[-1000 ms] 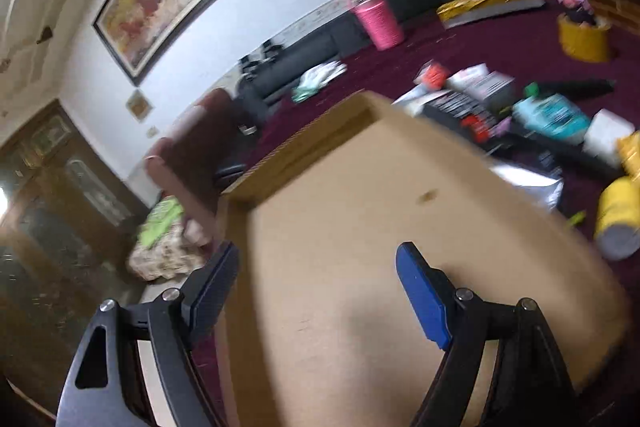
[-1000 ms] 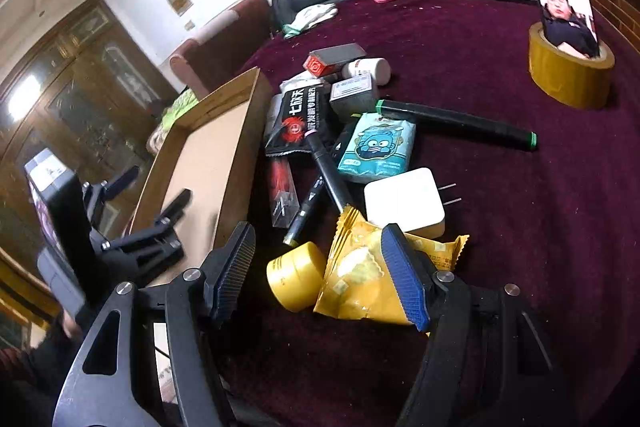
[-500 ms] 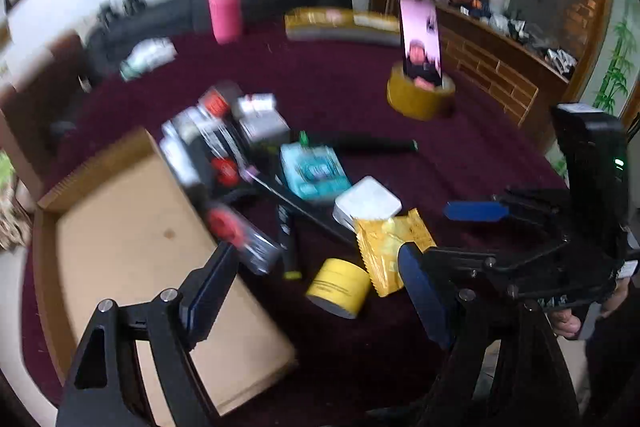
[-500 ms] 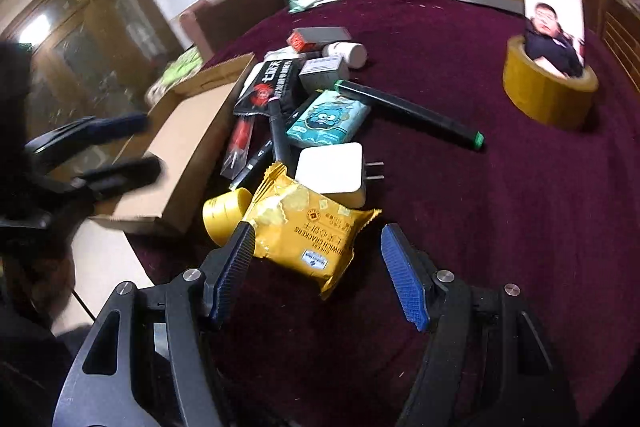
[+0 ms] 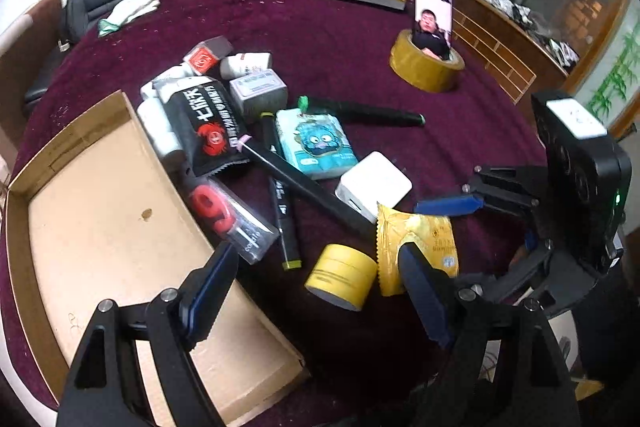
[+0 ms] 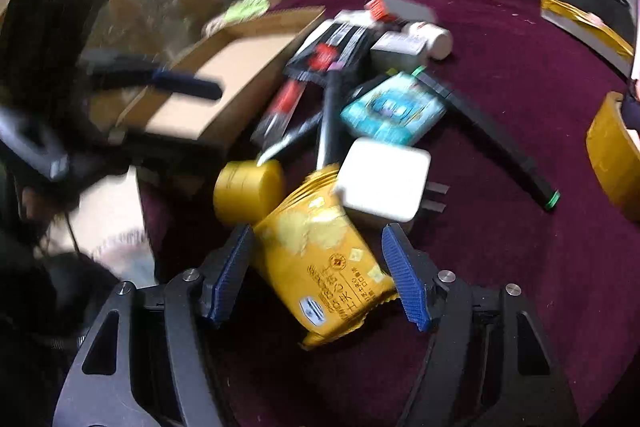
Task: Organize objects
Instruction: 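Lower the right tool onto the yellow cracker packet and close it, then close the left tool on the yellow cream jar while the right tool holds the packet, then carry the jar and packet into the cardboard tray and open both tools, then move both tools out of the tray back toward the items, then close the right tool on a black marker while the left tool grasps the red candle package, then carry the marker and candle package into the tray and open both tools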
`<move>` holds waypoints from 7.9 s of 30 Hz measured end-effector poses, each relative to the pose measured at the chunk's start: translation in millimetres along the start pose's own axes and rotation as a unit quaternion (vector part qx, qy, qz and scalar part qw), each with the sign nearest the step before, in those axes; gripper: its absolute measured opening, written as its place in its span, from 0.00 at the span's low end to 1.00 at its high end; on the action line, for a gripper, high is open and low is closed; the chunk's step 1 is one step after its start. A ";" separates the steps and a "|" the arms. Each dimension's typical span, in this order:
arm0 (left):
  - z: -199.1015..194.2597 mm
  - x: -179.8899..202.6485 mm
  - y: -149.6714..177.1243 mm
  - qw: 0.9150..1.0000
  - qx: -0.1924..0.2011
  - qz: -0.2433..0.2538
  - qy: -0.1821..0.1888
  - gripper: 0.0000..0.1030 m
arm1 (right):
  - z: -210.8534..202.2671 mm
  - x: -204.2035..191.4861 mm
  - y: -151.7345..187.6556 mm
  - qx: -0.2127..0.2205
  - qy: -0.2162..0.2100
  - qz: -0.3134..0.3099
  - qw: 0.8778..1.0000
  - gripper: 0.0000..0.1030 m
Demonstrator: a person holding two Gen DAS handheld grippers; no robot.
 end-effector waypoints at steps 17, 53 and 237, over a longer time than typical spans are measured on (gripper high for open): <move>30.4 25.4 -1.1 0.996 -0.062 0.071 -0.009 0.70 | -17.3 23.0 41.0 0.015 0.053 0.173 0.983 0.46; -53.5 -47.3 65.8 0.991 0.033 -0.126 0.022 0.38 | -31.8 -66.3 -11.3 0.095 0.001 0.210 0.973 0.46; -17.6 -198.7 83.3 0.952 -0.022 -0.303 -0.043 0.26 | 60.8 -109.3 -156.5 0.051 -0.037 0.135 0.989 0.14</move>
Point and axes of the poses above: each gripper's, at about its wrist camera, not at the fingertips, and z roughly the way its jaws point, x to its right, y to its underside, the point moved 3 cm from there along z, roughly the way its jaws point, and after that the axes turned 12 degrees about -x, right-handed, at the moved point
